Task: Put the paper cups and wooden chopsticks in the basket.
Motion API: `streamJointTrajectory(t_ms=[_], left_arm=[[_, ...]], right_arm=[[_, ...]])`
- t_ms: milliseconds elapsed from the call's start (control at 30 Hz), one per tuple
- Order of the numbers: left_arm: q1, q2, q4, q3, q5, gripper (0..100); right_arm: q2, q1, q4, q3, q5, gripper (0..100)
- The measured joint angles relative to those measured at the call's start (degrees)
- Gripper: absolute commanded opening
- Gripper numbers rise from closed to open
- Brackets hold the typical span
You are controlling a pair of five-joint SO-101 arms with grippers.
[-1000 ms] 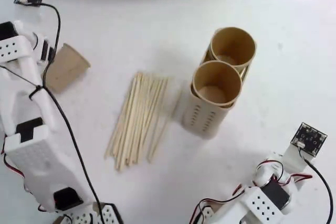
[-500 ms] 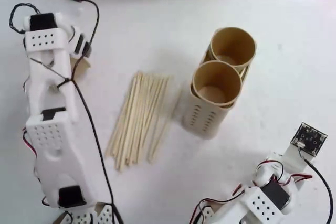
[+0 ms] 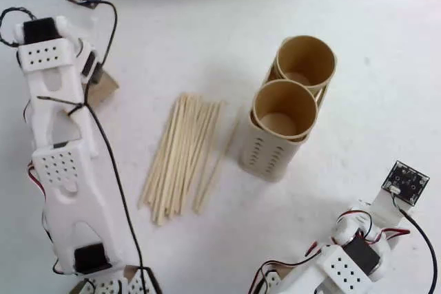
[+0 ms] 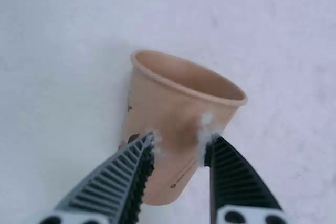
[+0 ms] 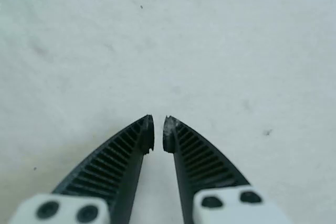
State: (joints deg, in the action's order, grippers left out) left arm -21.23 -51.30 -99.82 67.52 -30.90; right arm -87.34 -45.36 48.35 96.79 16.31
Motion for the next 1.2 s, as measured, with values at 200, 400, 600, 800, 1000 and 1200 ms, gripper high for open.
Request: streamJointTrajectory(t_ms=[200, 400, 600, 800, 1000, 1200], left_arm=[[-2.8, -0.1, -0.4, 2.0, -0.3, 17], [-1.3, 0.1, 1.0, 8.3, 8.7, 17], [2.7, -6.0, 8.4, 9.4, 12.7, 17], [3.7, -9.1, 9.1, 9.8, 11.2, 17], [2.9, -9.0, 1.5, 10.4, 6.2, 16], [1.8, -6.9, -2.1, 10.4, 0.7, 13]], right_arm=[[0.0, 0.0, 0.0, 0.0, 0.0, 4.5], [0.0, 0.0, 0.0, 0.0, 0.0, 4.5], [0.0, 0.0, 0.0, 0.0, 0.0, 4.5], [0.0, 0.0, 0.0, 0.0, 0.0, 4.5], [0.0, 0.0, 0.0, 0.0, 0.0, 4.5], [0.0, 0.0, 0.0, 0.0, 0.0, 4.5]])
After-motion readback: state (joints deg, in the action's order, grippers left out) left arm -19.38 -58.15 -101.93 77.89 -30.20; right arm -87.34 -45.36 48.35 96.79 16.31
